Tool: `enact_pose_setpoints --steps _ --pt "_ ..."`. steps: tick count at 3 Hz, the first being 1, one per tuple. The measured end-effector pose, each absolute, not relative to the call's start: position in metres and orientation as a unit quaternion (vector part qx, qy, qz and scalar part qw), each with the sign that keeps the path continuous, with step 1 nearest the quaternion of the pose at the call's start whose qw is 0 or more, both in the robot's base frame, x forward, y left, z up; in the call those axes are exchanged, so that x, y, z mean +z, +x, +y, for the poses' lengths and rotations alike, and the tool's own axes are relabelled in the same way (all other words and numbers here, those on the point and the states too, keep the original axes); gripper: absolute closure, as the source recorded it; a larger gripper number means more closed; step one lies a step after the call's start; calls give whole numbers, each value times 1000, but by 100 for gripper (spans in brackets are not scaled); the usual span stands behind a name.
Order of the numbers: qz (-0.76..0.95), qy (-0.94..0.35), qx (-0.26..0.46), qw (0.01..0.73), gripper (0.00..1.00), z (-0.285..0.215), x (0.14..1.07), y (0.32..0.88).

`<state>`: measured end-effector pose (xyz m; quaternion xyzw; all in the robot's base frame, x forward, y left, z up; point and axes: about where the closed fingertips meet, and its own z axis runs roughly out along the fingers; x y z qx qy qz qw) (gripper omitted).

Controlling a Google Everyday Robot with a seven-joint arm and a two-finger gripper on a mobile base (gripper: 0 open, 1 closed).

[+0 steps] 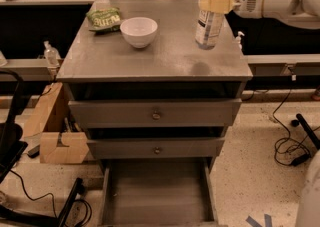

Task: Pick blue plastic bottle from bottom drawer and place on counter

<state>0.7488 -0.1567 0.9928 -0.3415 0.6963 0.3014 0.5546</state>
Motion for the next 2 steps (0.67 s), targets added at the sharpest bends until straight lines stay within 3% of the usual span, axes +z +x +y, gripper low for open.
enact_pose_setpoints --steps 2 --pt "718 -331 261 554 100 -161 945 788"
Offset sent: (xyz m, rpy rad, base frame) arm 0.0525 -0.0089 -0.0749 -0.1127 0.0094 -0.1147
